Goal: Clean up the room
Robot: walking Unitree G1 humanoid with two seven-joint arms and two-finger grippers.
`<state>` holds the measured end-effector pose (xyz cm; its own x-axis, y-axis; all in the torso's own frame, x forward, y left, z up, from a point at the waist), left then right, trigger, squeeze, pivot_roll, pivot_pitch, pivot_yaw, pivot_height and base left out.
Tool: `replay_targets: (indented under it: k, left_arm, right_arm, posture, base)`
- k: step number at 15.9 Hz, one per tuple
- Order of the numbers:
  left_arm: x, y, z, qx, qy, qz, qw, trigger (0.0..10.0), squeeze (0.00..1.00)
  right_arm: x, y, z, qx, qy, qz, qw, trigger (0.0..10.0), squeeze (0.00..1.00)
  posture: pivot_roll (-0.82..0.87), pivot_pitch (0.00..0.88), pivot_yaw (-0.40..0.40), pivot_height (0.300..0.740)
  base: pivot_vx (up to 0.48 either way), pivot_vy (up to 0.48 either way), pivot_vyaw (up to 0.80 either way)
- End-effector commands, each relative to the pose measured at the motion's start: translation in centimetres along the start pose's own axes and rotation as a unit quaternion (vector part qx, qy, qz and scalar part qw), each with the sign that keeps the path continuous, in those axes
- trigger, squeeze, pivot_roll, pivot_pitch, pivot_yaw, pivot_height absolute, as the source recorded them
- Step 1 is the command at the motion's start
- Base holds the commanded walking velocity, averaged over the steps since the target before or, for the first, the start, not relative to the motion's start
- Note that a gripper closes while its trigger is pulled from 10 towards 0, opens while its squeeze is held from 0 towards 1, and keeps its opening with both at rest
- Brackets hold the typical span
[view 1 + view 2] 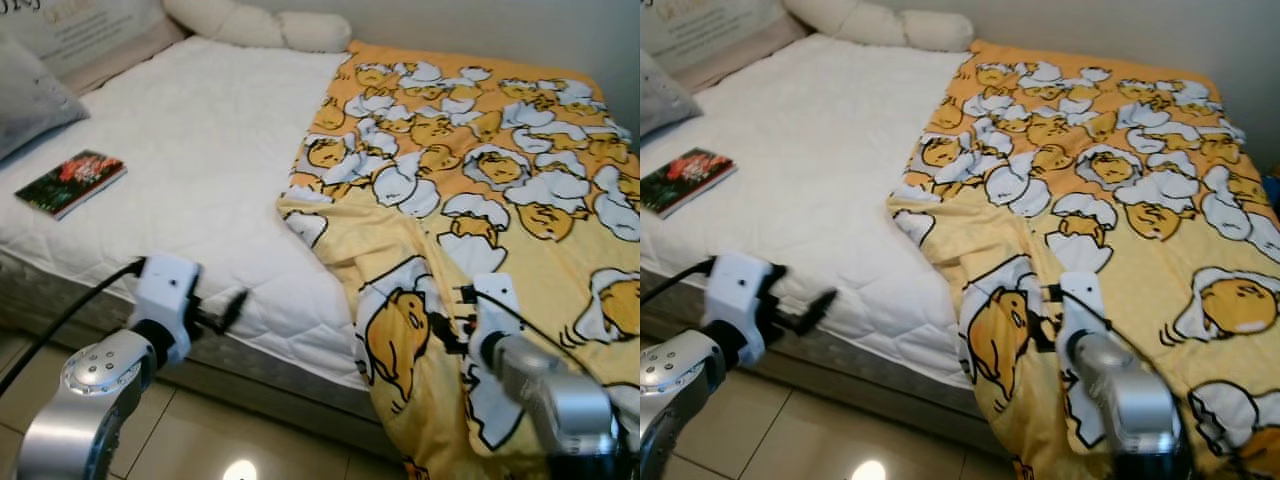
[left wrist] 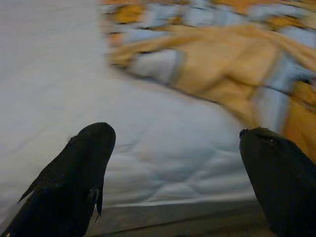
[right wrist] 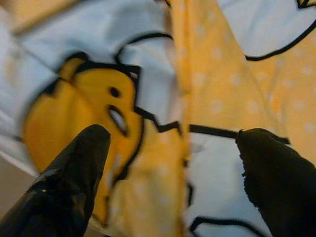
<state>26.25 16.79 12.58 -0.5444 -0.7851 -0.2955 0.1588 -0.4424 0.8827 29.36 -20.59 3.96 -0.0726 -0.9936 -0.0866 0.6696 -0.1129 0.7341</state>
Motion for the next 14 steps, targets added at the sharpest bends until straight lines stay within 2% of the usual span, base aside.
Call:
replay_targets:
  k: [1, 2, 3, 4, 5, 7, 8, 9, 10, 11, 14]
  left_arm:
    - [0.6, 0.5, -0.3, 0.013, -0.036, -0.011, 0.999, 10.0, 0.24]
    - [0.9, 0.5, -0.4, 0.011, -0.062, -0.023, 0.998, 10.0, 0.22]
    - [1.7, 0.5, -0.8, 0.007, -0.133, -0.048, 0.990, 10.0, 0.17]
    - [1.9, 0.5, -0.8, 0.006, -0.158, -0.056, 0.986, 10.0, 0.16]
    - [2.2, 0.5, -0.9, 0.000, -0.181, -0.066, 0.981, 10.0, 0.13]
    - [2.6, 0.1, -1.0, -0.015, -0.222, -0.091, 0.971, 10.0, 0.10]
    - [2.6, 0.0, -1.3, -0.015, -0.232, -0.097, 0.968, 10.0, 0.07]
    - [2.6, 0.1, -1.3, -0.016, -0.234, -0.098, 0.967, 10.0, 0.07]
    - [2.5, 0.2, -1.5, -0.015, -0.239, -0.100, 0.966, 10.0, 0.06]
    - [2.5, 0.2, -1.5, -0.014, -0.245, -0.103, 0.964, 10.0, 0.06]
    - [2.7, 0.2, -1.4, -0.015, -0.265, -0.107, 0.958, 10.0, 0.05]
  right_arm:
    - [0.4, 0.0, -0.3, -0.011, -0.005, 0.009, 1.000, 10.0, 1.00]
    - [0.7, 0.1, -0.6, -0.020, -0.004, 0.021, 1.000, 10.0, 1.00]
    - [1.5, 0.3, -1.5, -0.046, -0.003, 0.047, 0.998, 10.0, 0.89]
    - [1.7, 0.4, -1.9, -0.054, -0.004, 0.052, 0.997, 10.0, 0.72]
    - [1.9, 0.2, -2.4, -0.066, -0.005, 0.059, 0.996, 10.0, 0.00]
    - [2.4, -0.5, -3.5, -0.088, -0.008, 0.068, 0.994, 10.0, 0.00]
    - [2.8, -0.7, -4.1, -0.088, -0.023, 0.083, 0.992, 7.7, 0.00]
    - [2.9, -0.7, -4.2, -0.087, -0.023, 0.079, 0.993, 6.1, 0.00]
    - [2.9, -0.9, -4.6, -0.087, -0.025, 0.075, 0.993, 1.8, 0.00]
    - [2.9, -1.2, -4.9, -0.090, -0.025, 0.078, 0.993, 0.0, 0.00]
    - [3.0, -1.6, -5.3, -0.093, -0.027, 0.085, 0.992, 0.0, 0.00]
  posture:
    - [-0.09, 0.000, -0.039, 0.740]
    - [-0.09, 0.000, -0.041, 0.740]
    - [-0.09, 0.000, -0.050, 0.740]
    - [-0.09, 0.000, -0.050, 0.740]
    - [-0.10, 0.000, -0.053, 0.740]
    - [-0.10, 0.000, -0.050, 0.740]
    - [-0.10, 0.000, -0.046, 0.740]
    - [-0.10, 0.000, -0.044, 0.740]
    - [-0.10, 0.000, -0.041, 0.740]
    - [-0.10, 0.000, -0.041, 0.740]
    - [-0.10, 0.000, -0.036, 0.740]
  base:
    - [0.000, 0.000, 0.00]
    - [0.000, 0.000, 0.00]
    - [0.000, 0.000, 0.00]
    - [0.000, 0.000, 0.00]
    - [0.000, 0.000, 0.00]
    - [0.000, 0.000, 0.00]
    - [0.000, 0.000, 0.00]
    - [0.000, 0.000, 0.00]
    - [0.000, 0.000, 0.00]
    - [0.000, 0.000, 0.00]
    - [0.000, 0.000, 0.00]
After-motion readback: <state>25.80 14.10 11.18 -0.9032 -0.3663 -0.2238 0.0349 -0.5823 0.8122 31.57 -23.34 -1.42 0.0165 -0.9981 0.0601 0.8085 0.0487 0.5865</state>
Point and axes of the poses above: a point about 5 cm out from each wrist's last joint towards the gripper, its own z axis pointing back from the gripper into the wrist, its own y axis along the axis of the wrist's last joint, x = y × z, the point moved 4 cm from there along -z, pointing out of the wrist towards the gripper, and after that the axes turned 12 degrees about -z, right-handed, at the moved point
